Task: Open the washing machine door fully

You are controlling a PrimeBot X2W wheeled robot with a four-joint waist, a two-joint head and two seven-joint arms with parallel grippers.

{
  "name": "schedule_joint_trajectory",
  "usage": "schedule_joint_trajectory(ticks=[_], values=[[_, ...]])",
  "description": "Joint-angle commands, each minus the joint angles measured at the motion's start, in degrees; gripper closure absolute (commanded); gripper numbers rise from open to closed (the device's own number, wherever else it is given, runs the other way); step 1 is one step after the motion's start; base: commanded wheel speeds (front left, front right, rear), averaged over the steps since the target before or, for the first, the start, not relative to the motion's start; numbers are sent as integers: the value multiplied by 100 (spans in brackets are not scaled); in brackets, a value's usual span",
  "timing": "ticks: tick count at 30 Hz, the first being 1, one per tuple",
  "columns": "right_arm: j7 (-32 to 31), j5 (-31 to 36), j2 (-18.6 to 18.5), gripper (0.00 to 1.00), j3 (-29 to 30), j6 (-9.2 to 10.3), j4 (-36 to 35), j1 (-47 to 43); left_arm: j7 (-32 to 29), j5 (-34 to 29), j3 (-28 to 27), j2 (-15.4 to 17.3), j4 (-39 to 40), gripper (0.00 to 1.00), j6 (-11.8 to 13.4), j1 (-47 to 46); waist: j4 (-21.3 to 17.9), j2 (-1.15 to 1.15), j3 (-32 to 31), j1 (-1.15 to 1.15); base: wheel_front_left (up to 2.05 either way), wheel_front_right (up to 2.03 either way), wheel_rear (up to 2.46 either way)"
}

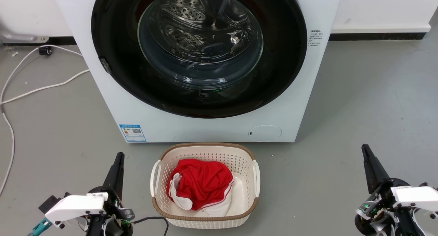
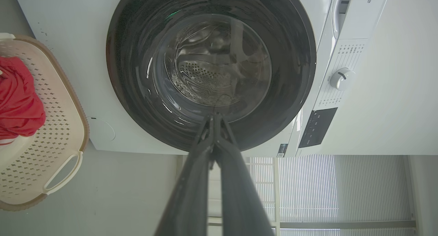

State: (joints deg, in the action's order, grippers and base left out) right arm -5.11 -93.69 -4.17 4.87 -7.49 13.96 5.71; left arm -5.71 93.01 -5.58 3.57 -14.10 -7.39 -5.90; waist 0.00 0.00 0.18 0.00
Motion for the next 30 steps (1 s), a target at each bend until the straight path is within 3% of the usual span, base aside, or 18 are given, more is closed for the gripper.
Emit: schedule_joint_trajectory(ticks=[1, 9, 10, 20, 30], values=[[-28, 37, 16, 100, 12, 0, 12, 72, -12, -17, -7, 4, -3, 100, -18, -44, 0, 0, 0, 0, 0, 0, 0], [-34, 41, 25, 100, 29, 0, 13, 74, -15, -27, -17, -4, -4, 100, -18, -45, 0, 0, 0, 0, 0, 0, 0], [-21, 27, 18, 0, 18, 0, 0, 1, -15, -6, -13, -7, 1, 0, -1, -1, 0, 0, 0, 0, 0, 0, 0], [184, 178, 45, 0, -33, 0, -112, -131, 195, -67, 101, -32, 59, 0, 0, 23, 1, 0, 2, 0, 0, 0, 0], [440, 1220, 56, 0, -6, 0, -449, -203, 458, -1150, 182, -36, 453, 0, -2, -8, 3, 0, 3, 0, 0, 0, 0]])
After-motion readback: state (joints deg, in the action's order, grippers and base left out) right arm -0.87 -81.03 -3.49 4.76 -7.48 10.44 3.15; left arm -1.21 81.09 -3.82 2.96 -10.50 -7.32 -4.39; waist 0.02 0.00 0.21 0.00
